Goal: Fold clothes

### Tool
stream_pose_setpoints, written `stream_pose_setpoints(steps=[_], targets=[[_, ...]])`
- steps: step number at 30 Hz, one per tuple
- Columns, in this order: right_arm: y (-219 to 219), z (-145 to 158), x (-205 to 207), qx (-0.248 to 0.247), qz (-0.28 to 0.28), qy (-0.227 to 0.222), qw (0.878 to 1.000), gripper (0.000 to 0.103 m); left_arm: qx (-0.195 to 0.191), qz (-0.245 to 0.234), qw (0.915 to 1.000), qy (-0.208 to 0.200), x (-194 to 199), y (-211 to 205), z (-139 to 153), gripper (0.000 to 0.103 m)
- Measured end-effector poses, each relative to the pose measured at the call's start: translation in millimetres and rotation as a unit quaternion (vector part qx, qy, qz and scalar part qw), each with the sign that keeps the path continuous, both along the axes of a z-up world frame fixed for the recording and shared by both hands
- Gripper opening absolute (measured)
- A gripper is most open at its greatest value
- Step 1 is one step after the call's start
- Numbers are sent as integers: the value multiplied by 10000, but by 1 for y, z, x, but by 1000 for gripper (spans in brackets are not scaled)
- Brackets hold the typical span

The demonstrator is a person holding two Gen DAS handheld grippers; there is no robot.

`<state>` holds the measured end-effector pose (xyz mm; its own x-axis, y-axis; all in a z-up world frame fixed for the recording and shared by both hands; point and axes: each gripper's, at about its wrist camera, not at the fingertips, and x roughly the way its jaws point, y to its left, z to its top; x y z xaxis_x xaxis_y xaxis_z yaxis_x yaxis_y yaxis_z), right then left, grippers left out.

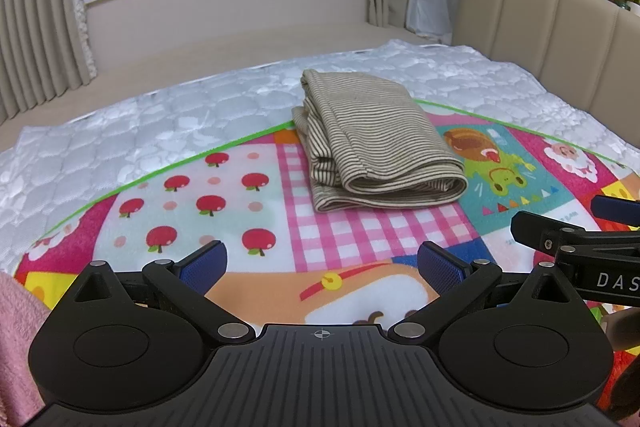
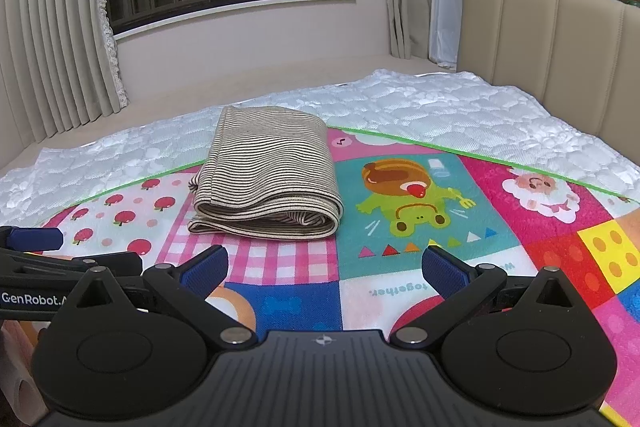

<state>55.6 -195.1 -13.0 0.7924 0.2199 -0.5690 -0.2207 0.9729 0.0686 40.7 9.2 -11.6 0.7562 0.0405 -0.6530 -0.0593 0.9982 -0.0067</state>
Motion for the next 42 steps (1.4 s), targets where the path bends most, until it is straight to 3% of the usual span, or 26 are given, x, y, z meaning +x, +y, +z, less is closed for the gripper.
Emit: stream_pose_setpoints(steps=[42], targets=[[0, -2, 2, -25, 45, 34, 10000, 103, 13, 28, 10000, 90, 1, -1, -1, 103]])
